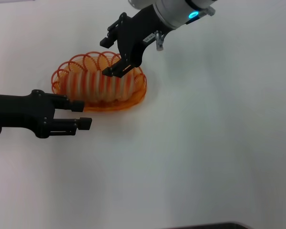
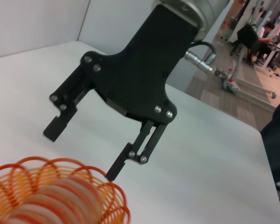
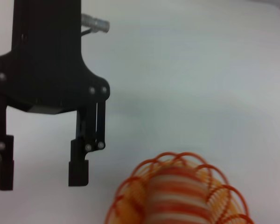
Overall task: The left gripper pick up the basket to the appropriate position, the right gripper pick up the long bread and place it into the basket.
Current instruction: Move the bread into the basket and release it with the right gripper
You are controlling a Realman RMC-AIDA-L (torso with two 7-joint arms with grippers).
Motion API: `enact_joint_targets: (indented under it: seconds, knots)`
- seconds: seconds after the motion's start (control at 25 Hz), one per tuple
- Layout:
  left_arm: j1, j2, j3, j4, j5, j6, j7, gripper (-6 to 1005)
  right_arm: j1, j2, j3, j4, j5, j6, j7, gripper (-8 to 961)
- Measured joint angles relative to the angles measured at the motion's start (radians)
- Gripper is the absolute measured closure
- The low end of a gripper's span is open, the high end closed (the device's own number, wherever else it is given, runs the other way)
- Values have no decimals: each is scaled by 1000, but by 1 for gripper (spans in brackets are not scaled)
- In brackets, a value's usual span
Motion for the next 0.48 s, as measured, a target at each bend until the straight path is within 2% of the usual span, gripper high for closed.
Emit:
enact_joint_targets:
  seconds: [0.16,0.36,0.48]
  knots:
    - [-1,1,-13,1,-1,-2,-2,430,-94,-1,2,-88,86,-12,1,216]
    - [12,7,-64,4,-2,-17,7,430,-326,-18,30,-172,361,-101,-62,219]
    - [17,14,-80,4,-2,-43,8,431,-442,-26,79,-171,446,-169,-96,224]
